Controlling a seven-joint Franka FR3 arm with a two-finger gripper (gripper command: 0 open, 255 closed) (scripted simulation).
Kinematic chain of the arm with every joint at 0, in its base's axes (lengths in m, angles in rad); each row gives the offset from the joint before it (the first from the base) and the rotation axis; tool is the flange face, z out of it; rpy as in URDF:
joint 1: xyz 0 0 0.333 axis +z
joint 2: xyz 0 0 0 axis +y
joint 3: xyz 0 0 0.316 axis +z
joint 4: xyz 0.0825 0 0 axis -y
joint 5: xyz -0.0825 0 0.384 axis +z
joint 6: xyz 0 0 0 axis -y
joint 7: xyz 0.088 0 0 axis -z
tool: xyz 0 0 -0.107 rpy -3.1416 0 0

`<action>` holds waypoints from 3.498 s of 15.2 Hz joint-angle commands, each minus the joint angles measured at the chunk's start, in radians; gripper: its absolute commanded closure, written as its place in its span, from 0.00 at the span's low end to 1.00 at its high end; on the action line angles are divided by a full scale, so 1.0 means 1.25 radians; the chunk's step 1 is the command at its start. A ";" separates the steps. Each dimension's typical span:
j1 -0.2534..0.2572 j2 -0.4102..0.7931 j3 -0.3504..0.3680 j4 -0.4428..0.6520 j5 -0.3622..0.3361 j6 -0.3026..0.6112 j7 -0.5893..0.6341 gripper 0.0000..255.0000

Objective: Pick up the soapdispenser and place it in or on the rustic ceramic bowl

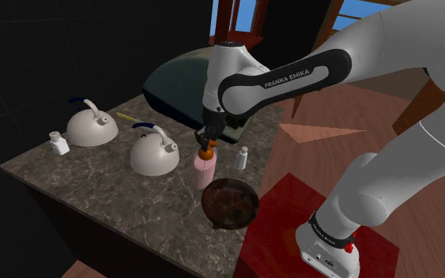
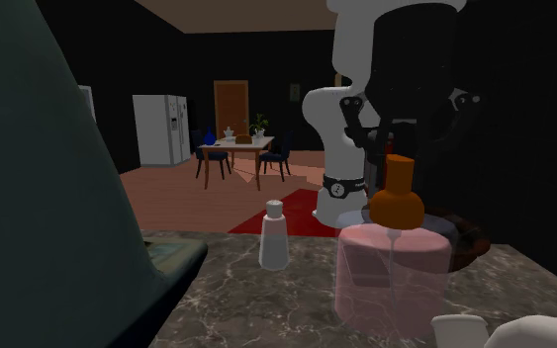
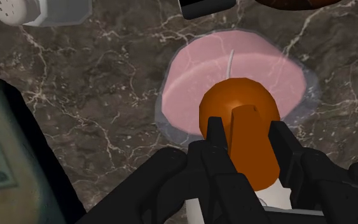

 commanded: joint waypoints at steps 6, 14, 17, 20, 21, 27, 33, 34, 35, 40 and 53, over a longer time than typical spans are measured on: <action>0.000 -0.024 -0.005 0.034 0.004 -0.058 -0.004 1.00; 0.000 -0.052 -0.012 0.095 0.007 -0.147 -0.008 1.00; 0.000 -0.060 -0.015 0.121 0.007 -0.181 -0.009 1.00; -0.001 -0.066 -0.017 0.148 0.007 -0.214 -0.010 1.00; -0.001 -0.067 -0.018 0.158 0.007 -0.224 -0.010 1.00; -0.002 -0.073 -0.022 0.217 0.005 -0.289 -0.010 1.00; -0.004 -0.072 -0.025 0.283 0.003 -0.354 -0.010 1.00; -0.004 -0.072 -0.025 0.288 0.003 -0.359 -0.009 1.00; 0.000 -0.097 -0.024 0.276 0.009 -0.372 -0.006 1.00; 0.024 -0.220 -0.017 0.233 0.039 -0.448 0.017 1.00; 0.078 -0.431 0.005 0.181 0.096 -0.600 0.082 1.00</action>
